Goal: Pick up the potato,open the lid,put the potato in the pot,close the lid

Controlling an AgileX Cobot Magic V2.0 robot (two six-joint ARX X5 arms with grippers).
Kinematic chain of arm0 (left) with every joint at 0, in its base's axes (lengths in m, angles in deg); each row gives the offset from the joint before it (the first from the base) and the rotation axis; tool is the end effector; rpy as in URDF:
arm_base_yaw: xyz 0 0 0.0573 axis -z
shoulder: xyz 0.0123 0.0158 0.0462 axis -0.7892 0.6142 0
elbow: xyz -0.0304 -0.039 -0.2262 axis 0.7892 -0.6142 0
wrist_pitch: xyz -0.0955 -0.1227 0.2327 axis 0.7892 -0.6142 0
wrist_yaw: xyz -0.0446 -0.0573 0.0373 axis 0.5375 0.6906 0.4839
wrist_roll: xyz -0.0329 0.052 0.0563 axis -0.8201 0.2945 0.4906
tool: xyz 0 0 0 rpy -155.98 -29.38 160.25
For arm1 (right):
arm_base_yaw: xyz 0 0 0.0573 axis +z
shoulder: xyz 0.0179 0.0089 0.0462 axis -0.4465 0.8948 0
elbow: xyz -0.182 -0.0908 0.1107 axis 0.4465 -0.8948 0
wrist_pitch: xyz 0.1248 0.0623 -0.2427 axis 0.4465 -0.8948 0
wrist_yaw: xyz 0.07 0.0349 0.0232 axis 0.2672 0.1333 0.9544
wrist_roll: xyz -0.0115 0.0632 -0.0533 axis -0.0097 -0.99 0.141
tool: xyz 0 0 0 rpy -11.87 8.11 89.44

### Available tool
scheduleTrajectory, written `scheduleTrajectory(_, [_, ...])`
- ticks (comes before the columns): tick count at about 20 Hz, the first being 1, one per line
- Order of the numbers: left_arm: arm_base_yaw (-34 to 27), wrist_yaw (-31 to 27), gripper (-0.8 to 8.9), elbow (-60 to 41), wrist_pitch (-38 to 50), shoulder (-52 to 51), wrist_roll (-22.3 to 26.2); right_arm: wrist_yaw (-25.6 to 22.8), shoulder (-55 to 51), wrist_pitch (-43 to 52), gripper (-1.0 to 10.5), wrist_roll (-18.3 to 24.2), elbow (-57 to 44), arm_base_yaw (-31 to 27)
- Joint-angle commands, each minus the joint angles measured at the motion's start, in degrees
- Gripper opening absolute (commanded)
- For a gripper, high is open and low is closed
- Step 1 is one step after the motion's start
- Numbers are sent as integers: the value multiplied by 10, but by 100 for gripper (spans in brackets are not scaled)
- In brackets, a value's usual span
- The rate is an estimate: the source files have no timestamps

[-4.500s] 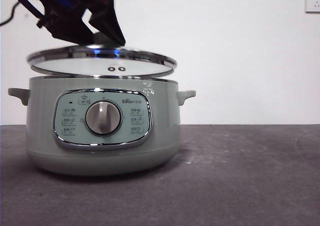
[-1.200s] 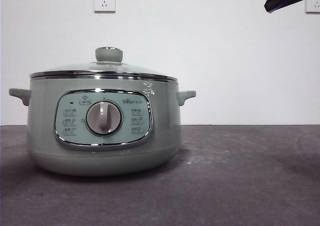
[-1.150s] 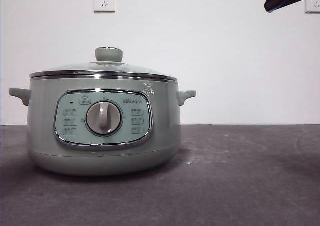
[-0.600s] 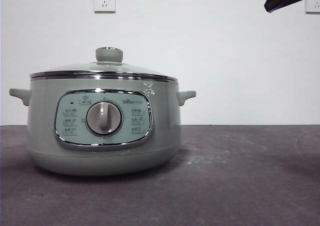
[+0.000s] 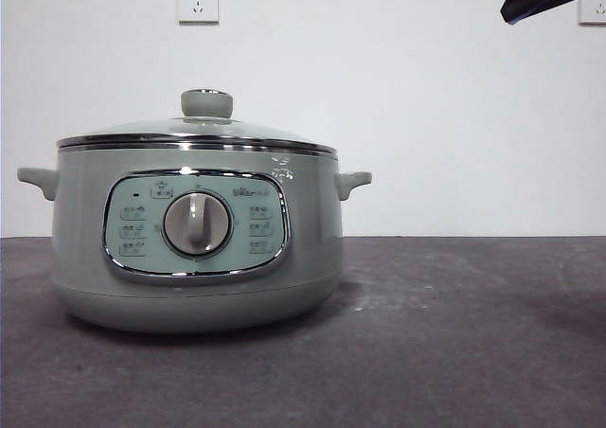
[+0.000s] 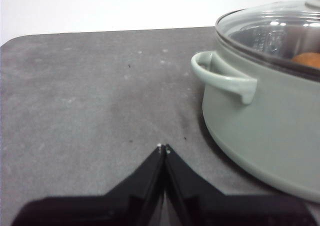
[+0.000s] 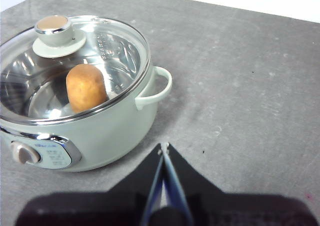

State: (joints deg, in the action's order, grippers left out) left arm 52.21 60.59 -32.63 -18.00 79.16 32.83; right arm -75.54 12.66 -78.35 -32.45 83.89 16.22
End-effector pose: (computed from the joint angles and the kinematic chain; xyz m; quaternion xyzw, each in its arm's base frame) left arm 0.1974 -0.0060 0.1417 0.0013 0.0942 -0.0421 0.9947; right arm 0.1904 0.1534 0.2538 -0.0576 0.1978 0.2362 0.9496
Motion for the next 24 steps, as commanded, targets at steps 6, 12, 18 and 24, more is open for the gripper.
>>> scheduleTrajectory(6, [-2,0,-3,-9,1,-6,-6,-2,-1,2,1,-5,-5,1])
scheduleTrajectory(12, [-2,0,-3,-9,1,-6,-6,-2,-1,2,1,-5,-5,1])
scheduleTrajectory(18, [-2,0,-3,-9,1,-6,-6,-2,-1,2,1,-4,-5,1])
scheduleTrajectory(24, [-2,-1,-3,-9,1,-6,-6,1,-49,-21,1,64,-16,-53])
